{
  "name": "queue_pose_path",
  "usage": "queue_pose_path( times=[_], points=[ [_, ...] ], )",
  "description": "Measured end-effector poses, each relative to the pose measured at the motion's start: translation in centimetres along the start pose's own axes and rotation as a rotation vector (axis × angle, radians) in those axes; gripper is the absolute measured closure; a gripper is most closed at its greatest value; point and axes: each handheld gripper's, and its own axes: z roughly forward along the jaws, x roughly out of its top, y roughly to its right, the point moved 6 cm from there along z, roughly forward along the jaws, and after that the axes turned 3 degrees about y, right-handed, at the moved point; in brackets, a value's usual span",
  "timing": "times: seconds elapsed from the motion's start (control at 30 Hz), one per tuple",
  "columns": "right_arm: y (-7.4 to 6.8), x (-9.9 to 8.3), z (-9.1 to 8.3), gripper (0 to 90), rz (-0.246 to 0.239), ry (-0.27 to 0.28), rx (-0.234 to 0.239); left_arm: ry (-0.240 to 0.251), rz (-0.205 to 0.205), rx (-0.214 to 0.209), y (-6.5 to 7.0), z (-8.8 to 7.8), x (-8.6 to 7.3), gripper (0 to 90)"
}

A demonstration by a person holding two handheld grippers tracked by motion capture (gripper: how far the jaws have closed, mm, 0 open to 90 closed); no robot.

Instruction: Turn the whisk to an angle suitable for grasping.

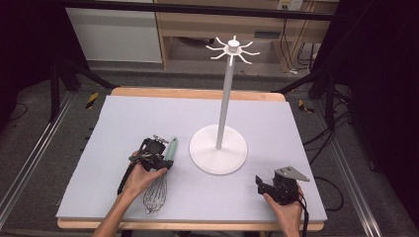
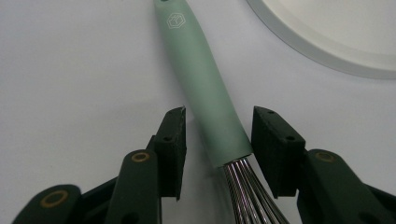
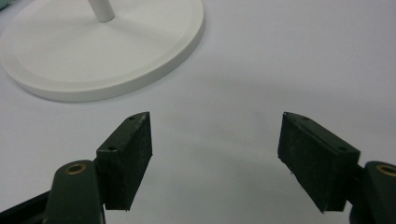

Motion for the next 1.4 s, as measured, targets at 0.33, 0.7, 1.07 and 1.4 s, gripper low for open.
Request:
queue_pose_path(
  times=[0.33, 0.7, 1.07, 1.4],
  points=[
    [0.0, -0.04, 0.08, 26.5, -0.004, -0.003, -0.002, -0.042, 0.0, -0.013, 0.15, 0.57, -0.21, 58.8],
    [-0.09, -0.06, 0.11, 26.9, -0.004, -0.006, 0.007, -0.072, -0.043, -0.011, 0.31, 0.9, -0.24, 61.5],
    [-0.02, -0.1, 0.13, 27.3, -0.007, -0.009, 0.006, -0.112, -0.046, -0.007, 0.17, 0.43, -0.6, 65.0],
    [-0.14, -0.12, 0.19, 27.4, -0.005, -0.013, 0.011, -0.125, -0.031, -0.017, 0.18, 0.19, -0.84, 67.6]
  ],
)
